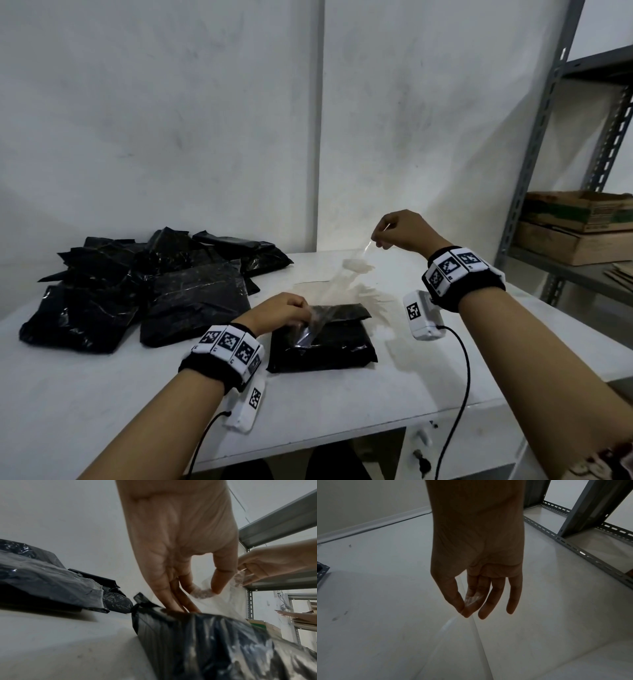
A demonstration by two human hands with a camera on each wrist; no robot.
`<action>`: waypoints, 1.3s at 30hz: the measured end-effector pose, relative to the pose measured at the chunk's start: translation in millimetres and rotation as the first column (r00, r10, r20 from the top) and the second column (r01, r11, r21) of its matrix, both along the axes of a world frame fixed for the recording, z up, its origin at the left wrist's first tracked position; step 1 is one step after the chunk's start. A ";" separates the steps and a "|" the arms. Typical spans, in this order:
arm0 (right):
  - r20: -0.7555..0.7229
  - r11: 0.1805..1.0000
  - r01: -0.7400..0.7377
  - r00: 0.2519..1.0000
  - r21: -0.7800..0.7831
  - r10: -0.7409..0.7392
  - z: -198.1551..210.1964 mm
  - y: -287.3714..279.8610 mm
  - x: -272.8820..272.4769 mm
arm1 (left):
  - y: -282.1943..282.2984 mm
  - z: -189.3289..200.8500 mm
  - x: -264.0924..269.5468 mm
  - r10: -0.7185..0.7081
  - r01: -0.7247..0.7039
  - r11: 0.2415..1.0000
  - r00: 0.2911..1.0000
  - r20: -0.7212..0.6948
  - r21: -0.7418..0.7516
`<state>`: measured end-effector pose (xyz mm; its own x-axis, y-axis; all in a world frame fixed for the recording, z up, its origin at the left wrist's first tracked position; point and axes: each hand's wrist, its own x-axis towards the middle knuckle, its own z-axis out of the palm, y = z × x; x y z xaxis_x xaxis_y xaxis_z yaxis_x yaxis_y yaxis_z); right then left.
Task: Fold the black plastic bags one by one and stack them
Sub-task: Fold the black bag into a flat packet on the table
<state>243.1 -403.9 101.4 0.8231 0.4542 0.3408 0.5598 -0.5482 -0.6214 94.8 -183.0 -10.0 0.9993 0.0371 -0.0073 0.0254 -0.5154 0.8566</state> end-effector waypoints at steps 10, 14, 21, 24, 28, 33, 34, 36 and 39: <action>-0.059 0.984 0.012 0.998 0.179 -0.002 -28.7 -10.7 5.7 | 2.9 1.7 -3.3 -0.077 0.076 0.997 0.995 -0.069 -0.010; 0.032 0.942 -0.060 0.998 0.330 0.052 -25.8 -8.5 0.1 | 1.8 1.8 -4.2 -0.105 0.097 0.992 0.989 -0.104 -0.085; 0.148 0.898 -0.162 0.983 0.409 0.110 -6.9 -4.4 -9.0 | -2.9 0.5 -5.7 -0.178 0.199 0.970 0.973 -0.149 0.138; 0.206 0.907 -0.199 0.970 0.371 0.128 0.8 -0.9 -13.7 | -5.3 -2.1 -5.4 -0.193 0.242 0.930 0.962 -0.191 0.276; 0.255 0.907 -0.214 0.959 0.362 0.125 9.1 3.6 -15.5 | -4.8 -3.5 -5.8 -0.179 0.231 0.898 0.969 -0.169 0.374; 0.288 0.881 -0.207 0.954 0.426 0.085 37.3 -11.3 -6.7 | -5.1 -1.1 -7.4 -0.148 0.216 0.880 0.971 -0.188 0.423; 0.280 0.907 -0.203 0.955 0.369 0.100 41.4 -14.6 -6.8 | -4.4 -0.7 -6.8 -0.147 0.217 0.891 0.969 -0.197 0.399; 0.270 0.934 -0.194 0.956 0.301 0.111 44.8 -17.2 -7.4 | -2.0 -1.8 -5.7 -0.153 0.208 0.934 0.968 -0.200 0.290; 0.263 0.946 -0.169 0.960 0.275 0.095 43.5 -15.3 -5.9 | -1.8 -3.1 -2.7 -0.101 0.112 0.988 0.990 -0.099 0.106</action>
<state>237.2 -419.2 144.9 0.6376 0.4027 0.6567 0.7685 -0.2741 -0.5782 92.1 -184.8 -13.1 0.9927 -0.0639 -0.1025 0.0422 -0.6114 0.7902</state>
